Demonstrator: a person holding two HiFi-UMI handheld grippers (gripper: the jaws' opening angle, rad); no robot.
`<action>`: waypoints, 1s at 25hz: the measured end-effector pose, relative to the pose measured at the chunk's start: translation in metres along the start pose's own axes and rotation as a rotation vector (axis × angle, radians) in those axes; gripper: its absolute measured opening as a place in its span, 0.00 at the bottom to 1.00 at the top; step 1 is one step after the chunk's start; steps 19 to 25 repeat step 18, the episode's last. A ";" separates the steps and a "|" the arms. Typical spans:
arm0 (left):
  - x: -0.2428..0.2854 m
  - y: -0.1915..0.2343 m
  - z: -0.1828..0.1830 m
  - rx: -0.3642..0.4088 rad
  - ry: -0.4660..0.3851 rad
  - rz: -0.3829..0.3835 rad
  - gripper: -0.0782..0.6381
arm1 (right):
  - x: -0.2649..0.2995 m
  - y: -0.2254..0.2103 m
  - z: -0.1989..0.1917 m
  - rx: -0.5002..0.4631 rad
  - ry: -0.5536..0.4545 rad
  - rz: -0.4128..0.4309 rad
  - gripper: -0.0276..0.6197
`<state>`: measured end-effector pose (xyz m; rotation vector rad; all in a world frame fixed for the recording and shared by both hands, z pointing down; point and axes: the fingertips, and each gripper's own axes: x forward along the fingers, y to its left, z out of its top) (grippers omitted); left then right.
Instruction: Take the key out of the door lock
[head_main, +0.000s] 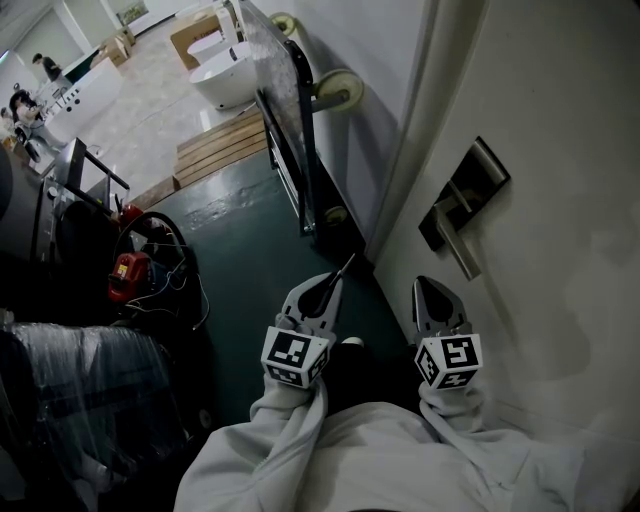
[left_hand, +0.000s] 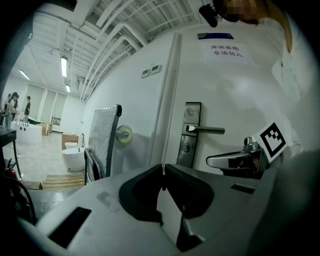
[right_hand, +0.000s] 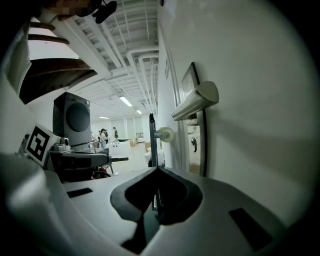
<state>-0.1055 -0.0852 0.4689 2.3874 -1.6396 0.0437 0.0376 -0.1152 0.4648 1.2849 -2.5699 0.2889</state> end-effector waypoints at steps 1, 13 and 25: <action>0.001 -0.001 0.000 0.003 0.000 -0.001 0.15 | 0.000 0.000 0.000 0.002 0.000 0.001 0.12; 0.007 -0.003 0.000 0.021 0.009 -0.004 0.15 | 0.002 0.000 0.001 0.003 0.001 0.019 0.12; 0.008 -0.002 0.000 0.015 0.012 -0.010 0.15 | 0.004 0.002 0.000 0.007 0.005 0.019 0.12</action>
